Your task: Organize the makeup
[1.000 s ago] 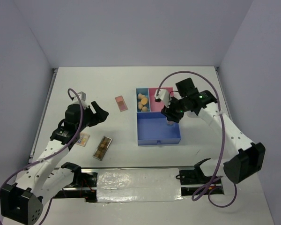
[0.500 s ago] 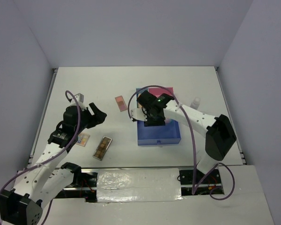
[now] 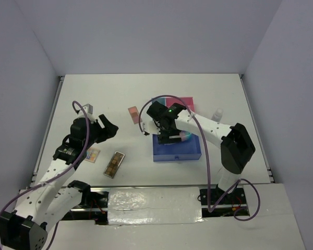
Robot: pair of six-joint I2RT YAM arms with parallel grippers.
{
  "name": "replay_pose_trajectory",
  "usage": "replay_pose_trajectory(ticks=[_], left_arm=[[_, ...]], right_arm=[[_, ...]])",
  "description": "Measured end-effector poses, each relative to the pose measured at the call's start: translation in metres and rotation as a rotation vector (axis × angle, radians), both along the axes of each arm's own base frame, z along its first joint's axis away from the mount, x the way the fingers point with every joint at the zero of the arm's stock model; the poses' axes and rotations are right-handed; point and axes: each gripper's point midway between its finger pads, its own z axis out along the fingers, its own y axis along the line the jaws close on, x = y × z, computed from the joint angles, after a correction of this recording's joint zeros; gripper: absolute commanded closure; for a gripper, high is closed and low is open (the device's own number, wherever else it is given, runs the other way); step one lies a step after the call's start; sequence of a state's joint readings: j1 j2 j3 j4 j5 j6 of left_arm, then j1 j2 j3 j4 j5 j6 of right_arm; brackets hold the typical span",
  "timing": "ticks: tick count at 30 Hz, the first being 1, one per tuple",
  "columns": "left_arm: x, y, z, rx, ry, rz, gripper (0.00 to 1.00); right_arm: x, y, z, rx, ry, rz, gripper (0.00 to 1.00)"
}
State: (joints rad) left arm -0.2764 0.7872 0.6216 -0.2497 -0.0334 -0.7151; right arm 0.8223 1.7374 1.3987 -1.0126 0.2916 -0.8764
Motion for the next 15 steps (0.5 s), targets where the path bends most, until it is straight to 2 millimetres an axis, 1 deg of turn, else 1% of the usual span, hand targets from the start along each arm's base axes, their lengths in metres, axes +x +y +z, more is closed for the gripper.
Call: replay_pose_trajectory(ticks=[4,7,9,11,12,13,14,15], left_arm=[[0.001,0.0,-0.004,0.003,0.013,0.0,0.17],[0.001,0.0,-0.006,0.005,0.02,0.0,0.18],[0.002,0.0,-0.006,0.006,0.02,0.0,0.18],[0.001,0.0,-0.006,0.005,0.02,0.0,0.18],[0.001,0.0,-0.006,0.005,0.02,0.0,0.2],[0.002,0.0,-0.006,0.006,0.019,-0.001,0.2],[0.001,0.0,-0.006,0.006,0.019,-0.001,0.21],[0.002,0.0,-0.005,0.005,0.018,0.0,0.23]], right_arm=[[-0.001,0.013,0.014,0.067,0.016,0.008,0.0],[0.0,0.025,0.031,0.158,0.019,0.002,0.0],[0.001,0.034,0.049,0.27,0.03,-0.022,0.0],[0.011,0.035,0.074,0.412,0.033,-0.084,0.0],[0.019,0.031,0.088,0.505,0.045,-0.127,0.01],[0.03,0.022,0.101,0.585,0.042,-0.182,0.06],[0.042,0.009,0.114,0.673,0.043,-0.238,0.1],[0.053,-0.01,0.124,0.764,0.052,-0.304,0.15]])
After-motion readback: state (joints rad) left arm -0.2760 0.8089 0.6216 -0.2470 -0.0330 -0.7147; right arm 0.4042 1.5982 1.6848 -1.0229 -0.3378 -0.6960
